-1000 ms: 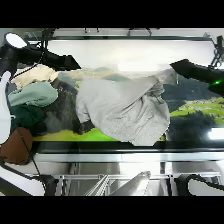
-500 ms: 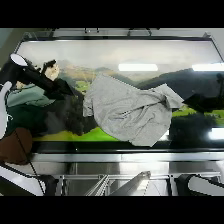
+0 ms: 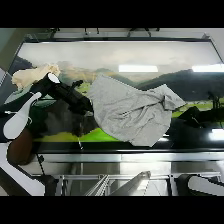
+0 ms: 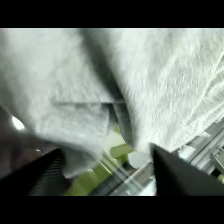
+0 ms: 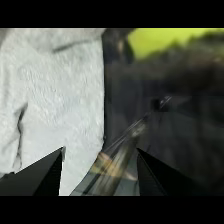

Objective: Fold the shirts.

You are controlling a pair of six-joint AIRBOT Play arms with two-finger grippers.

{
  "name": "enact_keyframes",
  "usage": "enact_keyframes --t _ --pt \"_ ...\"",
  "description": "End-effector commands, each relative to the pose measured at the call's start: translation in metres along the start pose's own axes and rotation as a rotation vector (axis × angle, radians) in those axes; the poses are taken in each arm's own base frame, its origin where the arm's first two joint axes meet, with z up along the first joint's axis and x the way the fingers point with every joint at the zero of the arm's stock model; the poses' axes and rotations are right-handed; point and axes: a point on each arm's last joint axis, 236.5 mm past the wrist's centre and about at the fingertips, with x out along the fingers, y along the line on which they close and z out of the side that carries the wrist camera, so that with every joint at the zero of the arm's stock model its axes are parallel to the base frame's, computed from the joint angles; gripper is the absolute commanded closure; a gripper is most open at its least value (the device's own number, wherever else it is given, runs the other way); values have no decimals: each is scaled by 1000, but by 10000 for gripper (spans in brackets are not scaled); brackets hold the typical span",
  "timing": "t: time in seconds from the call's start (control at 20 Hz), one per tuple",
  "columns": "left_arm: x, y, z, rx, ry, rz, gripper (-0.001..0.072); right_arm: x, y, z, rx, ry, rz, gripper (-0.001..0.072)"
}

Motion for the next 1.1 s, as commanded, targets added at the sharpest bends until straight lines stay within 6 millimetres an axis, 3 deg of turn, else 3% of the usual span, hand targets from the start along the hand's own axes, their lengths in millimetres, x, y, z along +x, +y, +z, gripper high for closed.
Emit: enact_keyframes --t 0.0,0.05,0.1,0.2,0.35,0.45,0.55,0.7,0.85,0.95,1.05 --pt "15 1 10 43 21 40 401 28 -1 -29 67 55 37 200" --pt "13 -1 10 50 32 35 589 37 -2 -38 74 76 33 200" --pt "11 -3 9 65 38 31 695 47 -2 -47 74 104 28 201" --pt "4 -8 7 82 54 24 694 63 5 -58 44 158 35 210" --pt "-7 -15 7 101 65 16 694 80 21 -54 13 149 47 221" --pt "-15 -21 4 118 86 8 694 79 34 -46 -35 124 92 671" --pt "-27 -30 -3 140 120 -4 695 64 47 -33 -61 98 121 690" --pt "-56 -43 -13 170 116 -8 696 14 74 -5 -148 -6 144 691" --pt "-108 -70 -31 200 -22 -85 694 -78 100 32 -209 -256 116 691" --pt "-152 -103 -54 252 -143 -205 693 -140 124 36 -267 -402 113 691" --pt "-199 -141 -81 340 -301 -315 692 -196 172 28 -346 -565 201 691"
